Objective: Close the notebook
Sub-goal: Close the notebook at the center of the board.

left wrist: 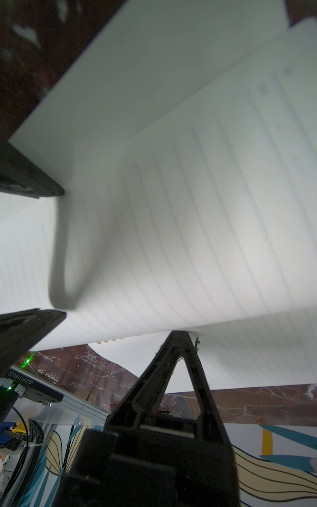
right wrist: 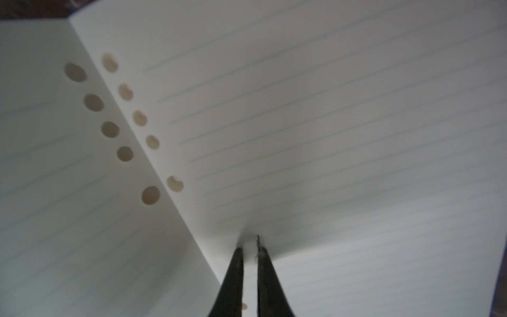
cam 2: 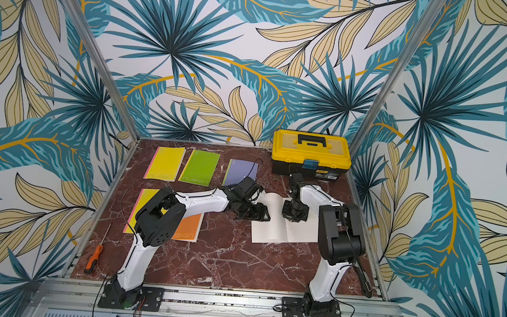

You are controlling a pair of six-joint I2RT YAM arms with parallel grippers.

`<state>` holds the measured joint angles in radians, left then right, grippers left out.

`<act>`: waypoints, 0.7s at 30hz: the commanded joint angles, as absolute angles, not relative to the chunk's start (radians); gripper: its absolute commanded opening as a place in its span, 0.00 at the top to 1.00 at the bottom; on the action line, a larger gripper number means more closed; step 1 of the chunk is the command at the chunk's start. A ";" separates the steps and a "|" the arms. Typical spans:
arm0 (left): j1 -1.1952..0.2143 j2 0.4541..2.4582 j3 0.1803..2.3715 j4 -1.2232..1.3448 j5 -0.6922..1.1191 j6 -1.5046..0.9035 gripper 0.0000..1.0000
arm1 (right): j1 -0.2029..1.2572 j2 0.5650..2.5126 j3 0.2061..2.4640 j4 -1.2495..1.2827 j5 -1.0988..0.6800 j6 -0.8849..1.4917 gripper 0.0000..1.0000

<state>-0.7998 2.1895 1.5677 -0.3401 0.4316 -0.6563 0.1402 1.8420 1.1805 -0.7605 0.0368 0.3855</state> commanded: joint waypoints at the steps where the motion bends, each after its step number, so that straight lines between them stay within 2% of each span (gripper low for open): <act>1: -0.811 2.238 1.590 -0.314 0.462 -0.658 0.34 | 0.160 1.871 1.130 -0.835 -0.021 0.399 0.87; 12: -0.812 2.277 1.624 -0.281 0.495 -0.679 0.34 | 0.161 1.829 1.109 -0.817 -0.048 0.410 0.86; 18: -0.812 2.276 1.606 -0.282 0.482 -0.686 0.34 | 0.161 1.719 1.096 -0.819 -0.012 0.432 0.67; 21: -0.812 2.275 1.603 -0.281 0.475 -0.689 0.34 | 0.161 1.676 1.101 -0.842 0.007 0.436 0.60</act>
<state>-0.8017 2.2406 1.6199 -0.2909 0.4900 -0.6827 0.1516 1.7290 1.1084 -0.7956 -0.0002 0.4236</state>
